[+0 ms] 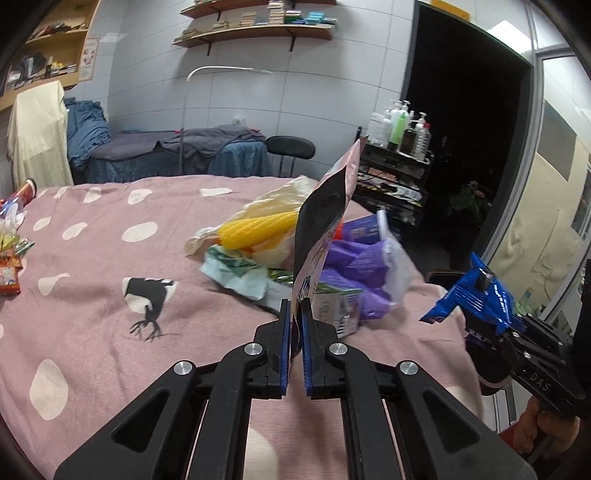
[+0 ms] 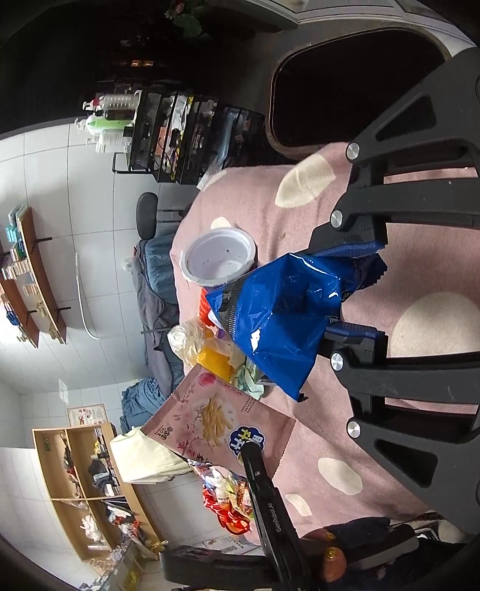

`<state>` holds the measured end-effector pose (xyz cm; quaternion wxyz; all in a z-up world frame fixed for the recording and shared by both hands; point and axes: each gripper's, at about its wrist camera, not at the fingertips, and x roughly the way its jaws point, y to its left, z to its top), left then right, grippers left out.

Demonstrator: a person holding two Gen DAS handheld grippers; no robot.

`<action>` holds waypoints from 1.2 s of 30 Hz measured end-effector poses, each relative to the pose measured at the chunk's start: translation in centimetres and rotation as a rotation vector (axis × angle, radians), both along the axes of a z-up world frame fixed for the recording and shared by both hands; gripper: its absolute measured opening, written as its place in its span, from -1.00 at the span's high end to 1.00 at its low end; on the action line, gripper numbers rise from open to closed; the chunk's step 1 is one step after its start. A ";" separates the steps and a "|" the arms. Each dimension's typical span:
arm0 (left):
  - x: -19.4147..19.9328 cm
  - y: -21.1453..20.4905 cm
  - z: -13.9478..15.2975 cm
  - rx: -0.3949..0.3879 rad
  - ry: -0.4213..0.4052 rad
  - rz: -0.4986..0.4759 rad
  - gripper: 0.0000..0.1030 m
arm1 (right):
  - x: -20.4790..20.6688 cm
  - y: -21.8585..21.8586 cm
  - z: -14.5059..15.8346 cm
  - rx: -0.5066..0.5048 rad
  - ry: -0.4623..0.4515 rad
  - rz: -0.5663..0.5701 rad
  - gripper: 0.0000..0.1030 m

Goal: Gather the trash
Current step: 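Carry both items over the black bin and open the right tool to drop the wrapper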

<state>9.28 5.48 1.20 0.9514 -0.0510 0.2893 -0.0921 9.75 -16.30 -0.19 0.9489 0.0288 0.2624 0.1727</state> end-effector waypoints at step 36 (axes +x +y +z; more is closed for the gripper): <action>4.4 -19.4 -2.2 0.010 0.119 -0.447 0.88 | 3.6 -17.6 -10.4 -0.059 0.336 -0.525 -0.61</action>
